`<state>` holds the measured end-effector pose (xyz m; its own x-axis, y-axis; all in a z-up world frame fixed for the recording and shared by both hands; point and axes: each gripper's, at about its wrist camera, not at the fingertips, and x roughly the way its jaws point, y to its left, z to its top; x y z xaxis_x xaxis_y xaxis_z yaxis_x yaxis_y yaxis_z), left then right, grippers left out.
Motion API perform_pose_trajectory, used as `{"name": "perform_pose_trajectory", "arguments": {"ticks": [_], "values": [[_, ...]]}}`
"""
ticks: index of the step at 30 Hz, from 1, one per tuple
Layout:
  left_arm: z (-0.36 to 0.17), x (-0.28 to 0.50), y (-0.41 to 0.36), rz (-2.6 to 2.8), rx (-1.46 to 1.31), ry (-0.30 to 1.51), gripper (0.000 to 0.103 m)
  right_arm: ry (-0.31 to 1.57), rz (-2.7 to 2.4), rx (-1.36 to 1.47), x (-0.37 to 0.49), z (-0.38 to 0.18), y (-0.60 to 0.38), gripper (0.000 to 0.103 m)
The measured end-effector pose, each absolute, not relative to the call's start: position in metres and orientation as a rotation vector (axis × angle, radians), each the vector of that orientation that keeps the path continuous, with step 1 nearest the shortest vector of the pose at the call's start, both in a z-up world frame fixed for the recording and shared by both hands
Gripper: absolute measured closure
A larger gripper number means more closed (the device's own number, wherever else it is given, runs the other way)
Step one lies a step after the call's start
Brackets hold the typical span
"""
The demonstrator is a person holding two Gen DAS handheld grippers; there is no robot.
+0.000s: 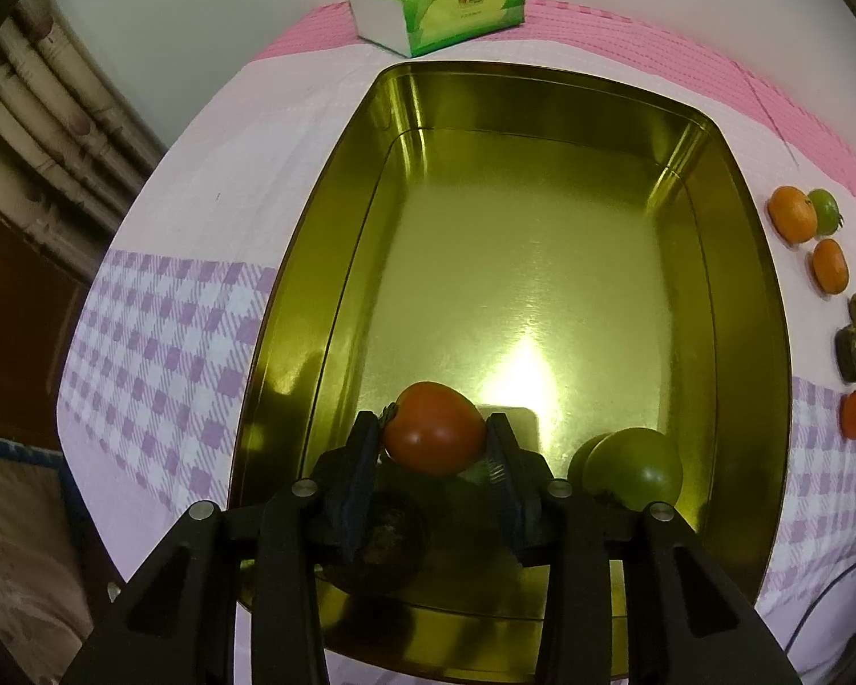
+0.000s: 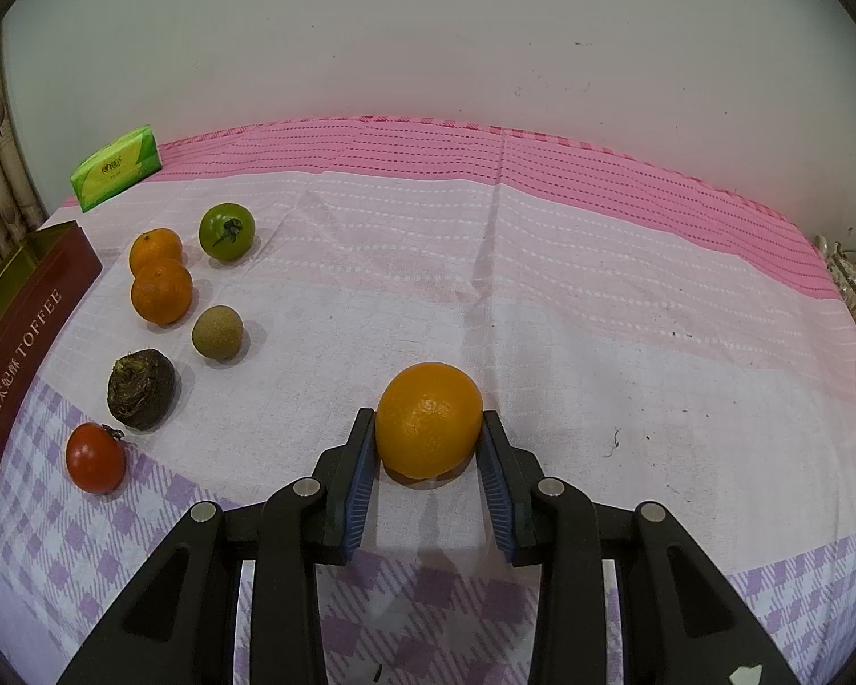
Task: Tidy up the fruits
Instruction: 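Lower the red tomato into the tin tray and open the left gripper, then carry the large orange into the tin tray and release it with the right gripper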
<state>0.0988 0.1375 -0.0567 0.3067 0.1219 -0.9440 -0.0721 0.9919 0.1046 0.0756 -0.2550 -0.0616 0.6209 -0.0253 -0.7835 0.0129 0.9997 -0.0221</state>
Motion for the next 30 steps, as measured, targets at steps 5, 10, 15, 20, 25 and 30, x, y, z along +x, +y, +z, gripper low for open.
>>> {"name": "perform_pose_trajectory", "arguments": {"ticks": [5,10,15,20,25,30], "values": [[-0.057,0.101,0.144,0.125,-0.005,1.271,0.056,0.900,-0.020,-0.011,0.075,-0.062,-0.256,0.071],[-0.053,0.102,0.139,0.105,-0.008,1.268,0.051,0.905,-0.021,-0.029,0.075,-0.062,-0.256,0.073],[-0.039,0.096,0.138,0.088,0.004,1.218,0.048,0.877,0.002,-0.026,0.072,-0.043,-0.244,0.073],[-0.024,0.090,0.141,0.112,0.012,1.163,0.046,0.832,0.117,-0.041,0.073,-0.011,-0.199,0.073],[-0.010,0.083,0.155,0.136,-0.018,1.097,0.046,0.827,0.289,-0.049,0.079,0.007,-0.134,0.073],[0.007,0.066,0.174,0.179,-0.041,1.022,0.046,0.843,0.460,-0.088,0.084,0.009,-0.056,0.073]]}}
